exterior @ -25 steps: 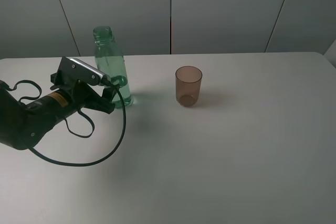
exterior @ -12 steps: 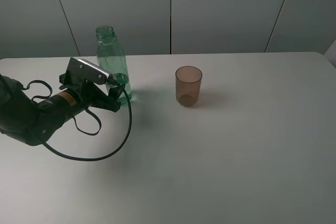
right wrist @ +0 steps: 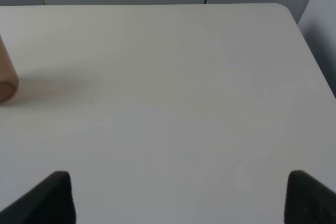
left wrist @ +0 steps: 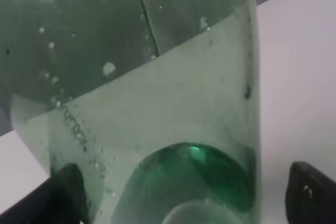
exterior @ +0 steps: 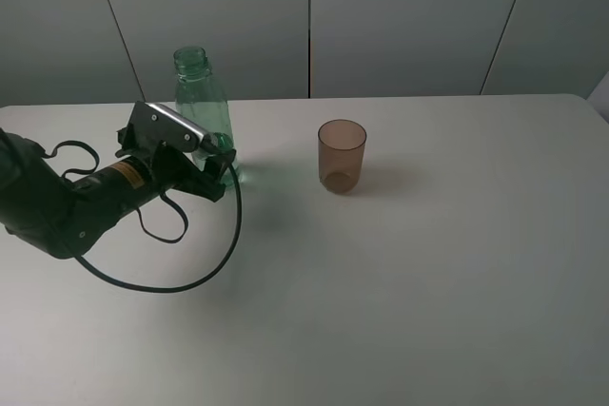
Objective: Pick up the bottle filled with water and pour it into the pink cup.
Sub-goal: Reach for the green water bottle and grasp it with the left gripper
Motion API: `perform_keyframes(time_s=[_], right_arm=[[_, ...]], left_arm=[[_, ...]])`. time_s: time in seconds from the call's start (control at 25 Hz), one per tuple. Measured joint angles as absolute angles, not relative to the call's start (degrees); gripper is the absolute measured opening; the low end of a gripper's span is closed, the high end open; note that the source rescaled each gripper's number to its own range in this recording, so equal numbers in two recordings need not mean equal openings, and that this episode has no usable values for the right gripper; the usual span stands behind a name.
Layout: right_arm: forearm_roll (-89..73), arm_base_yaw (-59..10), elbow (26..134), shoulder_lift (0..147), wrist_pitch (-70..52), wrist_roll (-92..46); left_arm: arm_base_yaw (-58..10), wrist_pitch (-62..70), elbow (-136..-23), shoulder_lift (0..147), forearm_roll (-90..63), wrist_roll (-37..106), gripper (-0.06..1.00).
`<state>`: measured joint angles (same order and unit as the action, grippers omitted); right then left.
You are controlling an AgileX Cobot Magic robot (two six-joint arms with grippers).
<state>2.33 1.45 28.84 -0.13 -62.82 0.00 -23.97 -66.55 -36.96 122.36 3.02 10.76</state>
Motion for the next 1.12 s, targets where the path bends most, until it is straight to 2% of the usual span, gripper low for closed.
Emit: perform_keyframes(time_s=[1.12], right_arm=[[2.3, 1.5, 28.8, -0.1, -62.8, 0.0]], left_arm=[[-24.0, -68.2, -45.5, 129.5, 3.7, 10.8, 1.0]])
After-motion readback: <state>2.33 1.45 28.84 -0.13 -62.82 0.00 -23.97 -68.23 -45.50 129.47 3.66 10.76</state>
